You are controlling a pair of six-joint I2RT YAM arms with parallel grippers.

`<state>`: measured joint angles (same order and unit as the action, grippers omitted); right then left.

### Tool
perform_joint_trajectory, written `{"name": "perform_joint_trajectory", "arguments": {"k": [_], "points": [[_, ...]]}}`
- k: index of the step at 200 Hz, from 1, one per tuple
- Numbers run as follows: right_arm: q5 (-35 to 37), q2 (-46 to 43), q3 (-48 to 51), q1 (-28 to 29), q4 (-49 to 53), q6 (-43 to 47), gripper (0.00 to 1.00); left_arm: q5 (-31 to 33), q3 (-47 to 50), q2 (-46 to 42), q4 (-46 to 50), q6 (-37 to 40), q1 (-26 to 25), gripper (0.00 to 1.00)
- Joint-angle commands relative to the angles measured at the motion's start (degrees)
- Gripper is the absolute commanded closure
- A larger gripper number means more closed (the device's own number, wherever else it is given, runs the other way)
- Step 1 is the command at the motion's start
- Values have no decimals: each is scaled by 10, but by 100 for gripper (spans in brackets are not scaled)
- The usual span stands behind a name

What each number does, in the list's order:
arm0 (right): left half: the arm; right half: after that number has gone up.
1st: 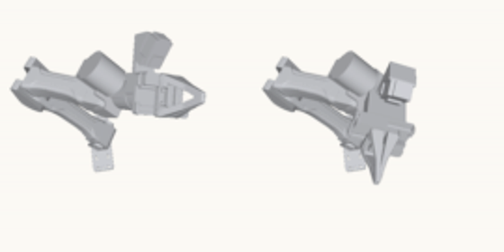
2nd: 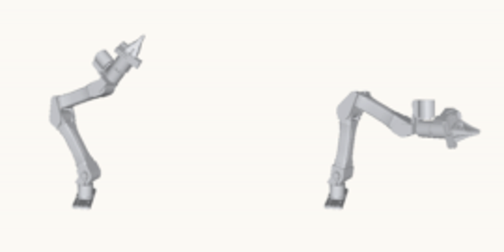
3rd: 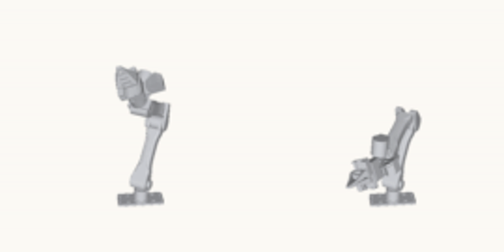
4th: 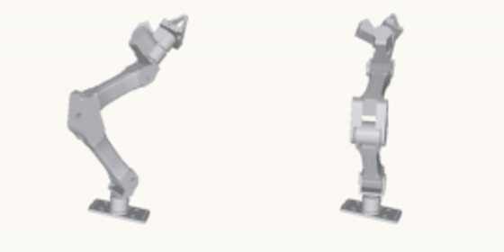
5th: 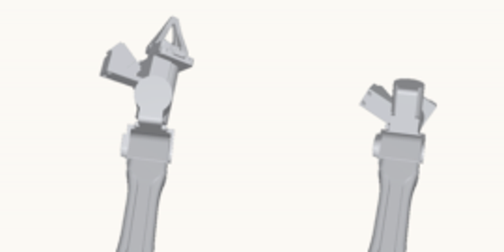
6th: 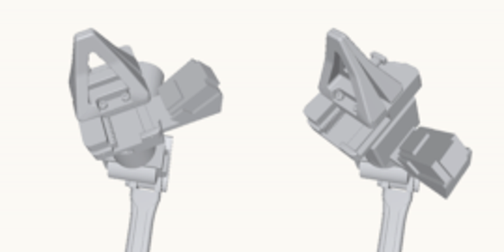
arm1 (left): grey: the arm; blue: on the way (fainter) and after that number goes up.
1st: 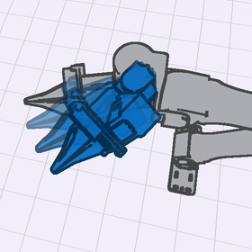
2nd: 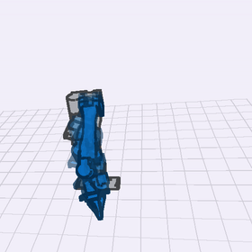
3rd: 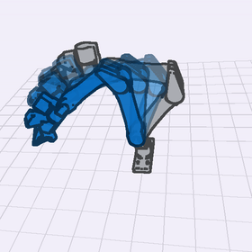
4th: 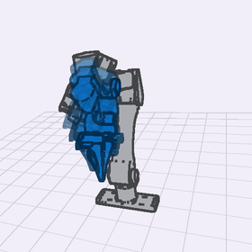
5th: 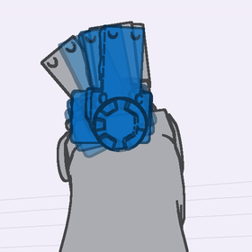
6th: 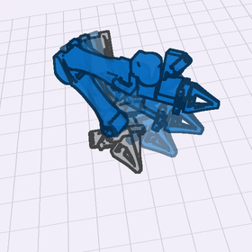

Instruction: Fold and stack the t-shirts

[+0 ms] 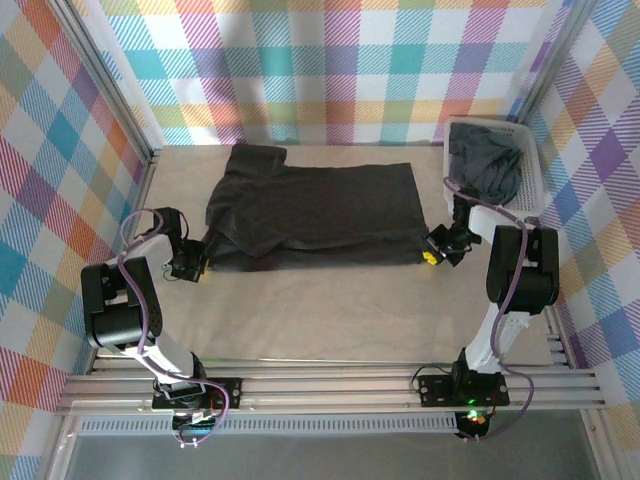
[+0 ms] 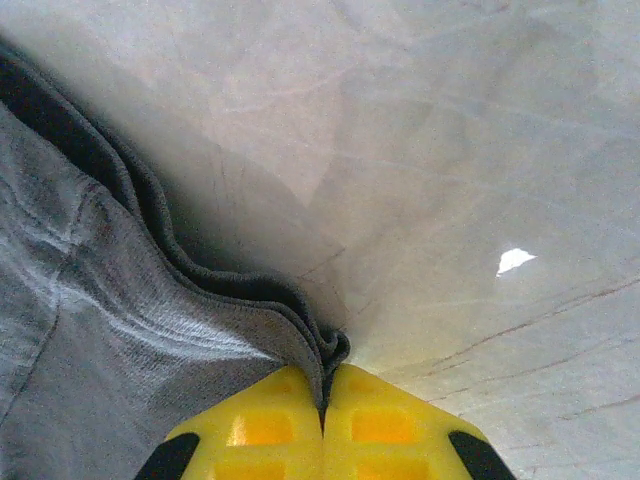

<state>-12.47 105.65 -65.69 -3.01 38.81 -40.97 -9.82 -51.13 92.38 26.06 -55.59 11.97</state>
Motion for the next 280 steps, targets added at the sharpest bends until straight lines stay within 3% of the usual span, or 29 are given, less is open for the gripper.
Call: {"name": "perform_joint_trajectory", "arguments": {"k": [1,46,86,123,136,148,164,182,188,203,218,243,262,280], "points": [[40,-41,10,2,32,6,100,60,6,-42,57,36,1,100],[58,-123,84,5,68,-14,100,101,85,-105,77,12,12,100],[83,-204,157,13,120,-37,100,149,90,-123,142,1,13,100],[54,-204,211,13,93,-39,100,151,123,-142,155,-19,13,100],[43,-191,202,13,91,-32,100,146,121,-150,161,-19,13,81],[49,-194,186,15,100,-24,83,148,109,-163,177,-21,11,56],[71,-220,166,18,117,-13,67,154,81,-187,207,-29,3,43],[86,-262,142,26,131,-2,59,177,42,-231,258,-56,-27,35],[85,-275,132,33,131,3,56,185,32,-251,271,-68,-42,28],[71,-307,110,64,111,26,52,169,23,-288,277,-101,-80,28],[13,-321,101,105,46,56,46,119,35,-301,237,-133,-135,31],[-72,-274,73,157,-7,76,48,37,75,-266,143,-226,-245,32],[-75,-253,55,183,-20,82,49,39,111,-245,72,-310,-307,32],[-87,-245,53,187,-31,79,50,48,137,-224,8,-362,-329,32]]}}
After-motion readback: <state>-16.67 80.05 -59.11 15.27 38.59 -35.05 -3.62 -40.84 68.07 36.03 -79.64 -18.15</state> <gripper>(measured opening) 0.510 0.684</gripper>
